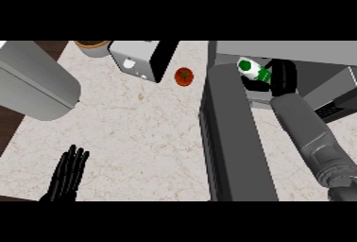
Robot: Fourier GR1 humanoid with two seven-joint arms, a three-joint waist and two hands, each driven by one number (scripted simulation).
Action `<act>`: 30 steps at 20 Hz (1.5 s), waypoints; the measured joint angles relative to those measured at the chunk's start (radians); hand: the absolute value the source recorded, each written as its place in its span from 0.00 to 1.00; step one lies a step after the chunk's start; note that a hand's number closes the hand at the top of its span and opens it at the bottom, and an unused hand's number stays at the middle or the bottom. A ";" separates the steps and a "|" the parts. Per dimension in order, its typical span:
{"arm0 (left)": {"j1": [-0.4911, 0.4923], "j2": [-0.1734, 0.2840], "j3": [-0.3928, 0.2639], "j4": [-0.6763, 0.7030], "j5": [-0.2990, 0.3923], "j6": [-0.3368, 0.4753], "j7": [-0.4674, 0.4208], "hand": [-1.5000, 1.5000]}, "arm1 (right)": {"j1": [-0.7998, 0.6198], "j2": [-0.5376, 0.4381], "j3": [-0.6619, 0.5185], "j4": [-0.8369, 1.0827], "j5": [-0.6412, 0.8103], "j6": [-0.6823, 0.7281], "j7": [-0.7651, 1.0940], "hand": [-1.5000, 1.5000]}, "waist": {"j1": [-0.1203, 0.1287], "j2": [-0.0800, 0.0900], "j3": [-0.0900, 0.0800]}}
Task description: Pick up the milk, place it into the microwave and close the microwave
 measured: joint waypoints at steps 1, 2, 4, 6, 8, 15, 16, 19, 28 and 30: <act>-0.007 -0.001 -0.004 0.000 -0.008 0.005 0.006 0.00 | -0.007 -0.003 0.008 0.010 0.011 -0.009 0.010 0.00 | 0.003 0.002 0.000; -0.007 0.000 -0.006 0.004 -0.013 0.005 0.005 0.00 | -0.011 -0.005 0.015 0.018 0.019 -0.017 0.018 0.00 | 0.007 0.003 0.000; -0.012 0.000 -0.011 0.004 -0.022 0.009 0.015 0.00 | -0.020 -0.007 0.025 0.029 0.033 -0.026 0.029 0.00 | 0.010 0.004 0.000; -0.021 -0.006 -0.016 0.015 -0.028 0.010 0.014 0.00 | -0.029 -0.001 0.036 0.041 0.045 -0.028 0.039 0.00 | 0.014 0.006 0.000; -0.027 -0.010 -0.024 0.016 -0.036 0.012 0.014 0.00 | -0.032 0.000 0.042 0.050 0.052 -0.008 0.039 0.00 | 0.016 0.007 0.000; -0.034 -0.013 -0.038 0.018 -0.034 -0.005 0.016 0.00 | -0.039 0.024 0.020 0.037 0.029 0.104 -0.007 0.00 | 0.015 0.005 0.001; -0.038 -0.016 -0.040 0.020 -0.036 -0.006 0.013 0.00 | -0.035 0.024 0.015 0.034 0.022 0.126 -0.022 0.00 | 0.012 0.005 0.002; -0.036 -0.021 -0.045 0.019 -0.035 -0.010 0.007 0.00 | -0.008 0.033 -0.011 0.018 -0.005 0.172 -0.079 0.00 | 0.003 0.002 0.002; -0.044 -0.043 -0.080 0.005 -0.065 0.002 0.014 0.00 | 0.055 0.042 -0.089 0.006 -0.085 0.299 -0.178 0.00 | -0.025 -0.011 0.001; -0.059 -0.045 -0.073 0.011 -0.067 0.007 0.022 0.00 | 0.081 0.042 -0.107 0.005 -0.103 0.333 -0.206 0.00 | -0.035 -0.014 0.001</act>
